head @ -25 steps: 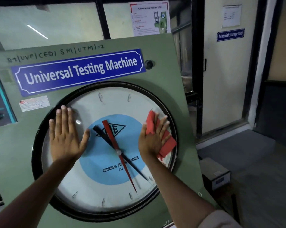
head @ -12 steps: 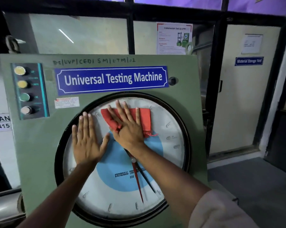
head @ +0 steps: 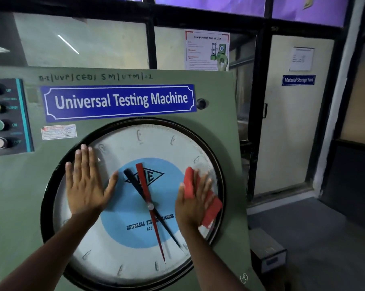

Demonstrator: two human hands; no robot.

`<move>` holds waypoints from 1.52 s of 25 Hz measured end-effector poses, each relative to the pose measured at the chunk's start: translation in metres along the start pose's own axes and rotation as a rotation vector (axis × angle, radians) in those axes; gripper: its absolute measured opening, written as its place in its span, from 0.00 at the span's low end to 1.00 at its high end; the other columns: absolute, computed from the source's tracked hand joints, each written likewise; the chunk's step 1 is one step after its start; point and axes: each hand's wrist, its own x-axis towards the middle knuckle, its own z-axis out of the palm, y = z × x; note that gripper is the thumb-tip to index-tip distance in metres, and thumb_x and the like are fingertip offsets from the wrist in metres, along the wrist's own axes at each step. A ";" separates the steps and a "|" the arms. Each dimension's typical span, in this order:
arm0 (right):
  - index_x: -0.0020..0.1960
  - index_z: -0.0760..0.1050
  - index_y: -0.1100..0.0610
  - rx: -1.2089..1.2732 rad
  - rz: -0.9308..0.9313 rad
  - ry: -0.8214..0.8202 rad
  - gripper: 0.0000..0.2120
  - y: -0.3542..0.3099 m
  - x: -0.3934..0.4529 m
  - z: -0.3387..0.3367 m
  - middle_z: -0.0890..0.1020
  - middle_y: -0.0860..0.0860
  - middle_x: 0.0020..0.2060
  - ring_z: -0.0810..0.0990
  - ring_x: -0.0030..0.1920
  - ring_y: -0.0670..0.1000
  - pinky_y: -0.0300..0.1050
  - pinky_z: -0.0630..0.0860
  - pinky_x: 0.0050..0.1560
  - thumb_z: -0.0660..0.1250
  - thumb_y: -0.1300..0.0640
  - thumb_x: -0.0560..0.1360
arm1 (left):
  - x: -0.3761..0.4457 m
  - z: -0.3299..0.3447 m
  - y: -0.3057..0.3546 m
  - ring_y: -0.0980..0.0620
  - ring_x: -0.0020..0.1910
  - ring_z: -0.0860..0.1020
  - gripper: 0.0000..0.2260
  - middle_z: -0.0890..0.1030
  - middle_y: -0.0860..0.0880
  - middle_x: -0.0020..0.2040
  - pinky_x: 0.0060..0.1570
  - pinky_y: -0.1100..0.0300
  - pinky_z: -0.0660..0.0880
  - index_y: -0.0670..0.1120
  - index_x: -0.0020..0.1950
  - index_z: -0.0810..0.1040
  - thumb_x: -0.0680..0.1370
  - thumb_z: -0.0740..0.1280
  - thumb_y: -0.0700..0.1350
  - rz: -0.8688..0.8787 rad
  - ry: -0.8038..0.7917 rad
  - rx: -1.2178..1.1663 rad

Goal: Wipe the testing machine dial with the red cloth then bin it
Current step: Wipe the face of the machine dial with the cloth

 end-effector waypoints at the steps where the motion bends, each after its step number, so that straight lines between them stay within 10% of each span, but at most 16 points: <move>1: 0.85 0.45 0.47 0.015 0.035 -0.010 0.34 0.010 -0.012 0.001 0.56 0.56 0.85 0.51 0.86 0.59 0.71 0.51 0.83 0.50 0.37 0.84 | -0.001 -0.001 0.001 0.45 0.89 0.48 0.44 0.47 0.43 0.89 0.87 0.46 0.42 0.40 0.88 0.47 0.82 0.51 0.68 0.003 -0.001 0.000; 14: 0.87 0.42 0.45 0.019 -0.133 -0.058 0.35 -0.127 0.055 -0.005 0.40 0.53 0.86 0.41 0.87 0.55 0.71 0.45 0.82 0.43 0.37 0.83 | -0.005 0.002 -0.009 0.45 0.89 0.52 0.42 0.51 0.44 0.89 0.87 0.45 0.47 0.40 0.88 0.51 0.82 0.55 0.65 0.014 0.061 0.017; 17: 0.87 0.50 0.47 0.196 -0.085 0.121 0.33 -0.180 0.088 -0.009 0.46 0.56 0.87 0.47 0.87 0.56 0.71 0.49 0.82 0.51 0.40 0.85 | -0.012 0.001 -0.021 0.47 0.89 0.50 0.42 0.52 0.45 0.89 0.87 0.47 0.44 0.43 0.89 0.51 0.82 0.55 0.66 0.044 0.057 0.046; 25: 0.76 0.77 0.45 -0.012 -0.572 -0.090 0.26 -0.264 0.083 0.015 0.66 0.48 0.83 0.48 0.87 0.53 0.70 0.38 0.82 0.59 0.36 0.83 | -0.025 0.000 -0.041 0.50 0.89 0.48 0.42 0.53 0.45 0.89 0.87 0.51 0.46 0.43 0.89 0.52 0.82 0.56 0.66 0.004 0.035 0.075; 33: 0.83 0.66 0.42 -0.113 -1.092 -0.156 0.32 -0.270 0.047 0.022 0.63 0.48 0.85 0.54 0.86 0.49 0.65 0.43 0.84 0.64 0.37 0.80 | -0.034 -0.009 -0.040 0.42 0.87 0.58 0.41 0.56 0.41 0.88 0.87 0.52 0.45 0.38 0.87 0.57 0.82 0.56 0.64 -0.006 0.007 0.070; 38: 0.86 0.51 0.39 -0.128 -0.832 -0.094 0.32 -0.224 0.111 -0.002 0.55 0.45 0.87 0.50 0.86 0.48 0.61 0.40 0.85 0.52 0.33 0.85 | -0.017 -0.015 -0.026 0.44 0.87 0.56 0.41 0.54 0.42 0.88 0.87 0.52 0.40 0.40 0.88 0.54 0.83 0.54 0.64 0.021 -0.025 0.073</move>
